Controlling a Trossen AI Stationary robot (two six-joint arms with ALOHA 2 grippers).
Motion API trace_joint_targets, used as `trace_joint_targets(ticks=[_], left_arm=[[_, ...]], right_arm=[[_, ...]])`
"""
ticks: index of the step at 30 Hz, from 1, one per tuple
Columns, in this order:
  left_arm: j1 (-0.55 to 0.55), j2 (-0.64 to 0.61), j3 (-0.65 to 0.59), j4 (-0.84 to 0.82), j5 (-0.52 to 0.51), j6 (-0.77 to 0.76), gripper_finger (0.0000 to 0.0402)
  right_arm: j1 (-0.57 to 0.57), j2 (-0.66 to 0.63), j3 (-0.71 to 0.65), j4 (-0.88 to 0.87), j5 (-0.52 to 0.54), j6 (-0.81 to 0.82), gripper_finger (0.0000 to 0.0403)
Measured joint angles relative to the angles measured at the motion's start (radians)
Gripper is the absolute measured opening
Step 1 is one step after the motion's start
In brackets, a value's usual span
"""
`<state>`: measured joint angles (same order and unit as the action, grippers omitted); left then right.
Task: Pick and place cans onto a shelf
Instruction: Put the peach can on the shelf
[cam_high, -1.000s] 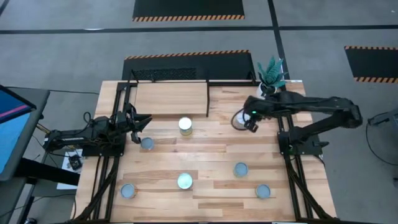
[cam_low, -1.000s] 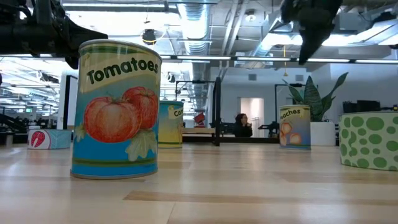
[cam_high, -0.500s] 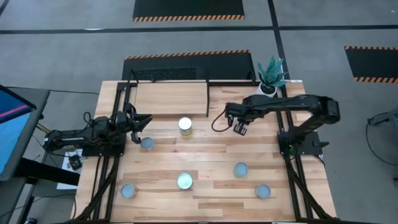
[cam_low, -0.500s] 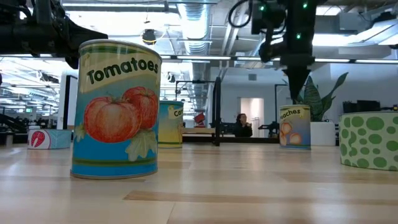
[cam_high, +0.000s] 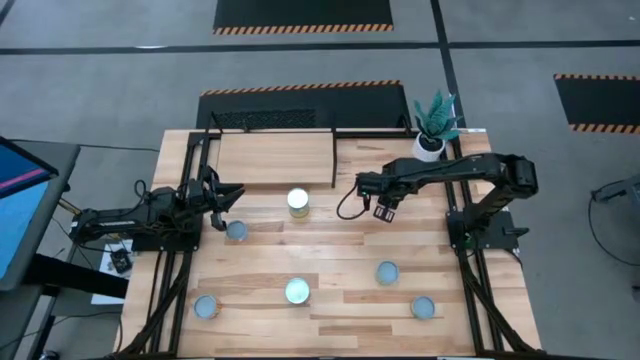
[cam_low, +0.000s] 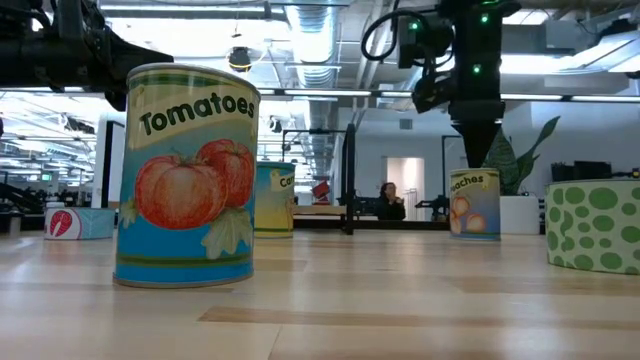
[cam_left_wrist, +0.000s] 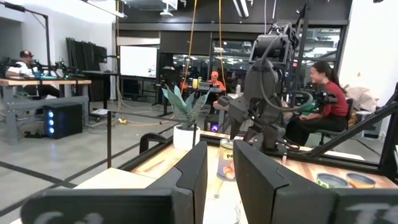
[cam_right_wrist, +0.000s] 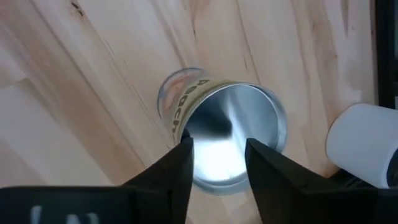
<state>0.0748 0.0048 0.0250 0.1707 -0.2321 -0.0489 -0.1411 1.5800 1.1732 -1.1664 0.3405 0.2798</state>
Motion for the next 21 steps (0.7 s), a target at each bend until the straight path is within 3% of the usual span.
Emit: trace_joint_targets(ticks=[11,15,21], left_arm=[[0.0,0.0,0.0,0.0,0.0,0.0,0.0068],[0.0,0.0,0.0,0.0,0.0,0.0,0.0068],[0.0,0.0,0.0,0.0,0.0,0.0,0.0068]], right_arm=[[-0.012,-0.043,0.0,0.005,-0.059,0.035,0.0185],[-0.012,-0.004,0.0,0.011,-0.111,0.037,0.0179],[-0.011,0.075,0.006,0.012,-0.07,0.04,0.0174]])
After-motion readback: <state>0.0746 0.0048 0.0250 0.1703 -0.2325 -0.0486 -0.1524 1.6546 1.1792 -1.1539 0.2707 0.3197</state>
